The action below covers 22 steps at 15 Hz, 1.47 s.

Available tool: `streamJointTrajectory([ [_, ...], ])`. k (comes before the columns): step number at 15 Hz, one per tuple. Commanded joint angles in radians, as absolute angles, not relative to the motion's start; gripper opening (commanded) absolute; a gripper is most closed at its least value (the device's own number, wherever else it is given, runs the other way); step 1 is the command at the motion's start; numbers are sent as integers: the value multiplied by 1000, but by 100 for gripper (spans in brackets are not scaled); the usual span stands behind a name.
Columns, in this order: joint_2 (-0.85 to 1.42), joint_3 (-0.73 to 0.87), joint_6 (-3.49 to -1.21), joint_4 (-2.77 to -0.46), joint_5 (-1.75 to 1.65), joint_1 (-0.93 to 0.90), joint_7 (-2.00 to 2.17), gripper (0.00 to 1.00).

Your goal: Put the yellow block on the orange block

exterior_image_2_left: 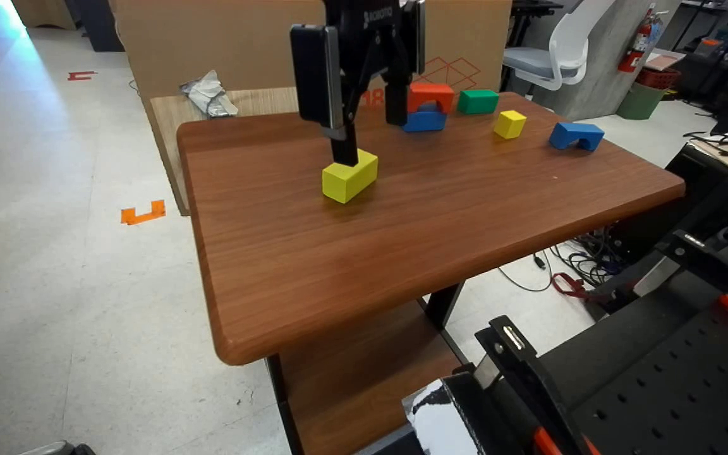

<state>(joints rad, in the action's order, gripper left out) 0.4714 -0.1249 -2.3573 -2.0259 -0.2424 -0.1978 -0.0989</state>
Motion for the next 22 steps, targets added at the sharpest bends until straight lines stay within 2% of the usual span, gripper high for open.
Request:
streamJointTrajectory([
  [1,558,-117,-2326,-1930,-275,-218,-118,100],
  [7,655,-104,-2287,-1833,-289,-247,-119,100],
  [8,668,-101,-2281,-1821,-292,-251,-116,75],
  [9,675,-100,-2275,-1813,-295,-252,-119,72],
  [13,663,-110,-2250,-1806,-280,-248,-120,43],
  [22,498,-139,-2224,-1882,-57,-153,-89,42],
])
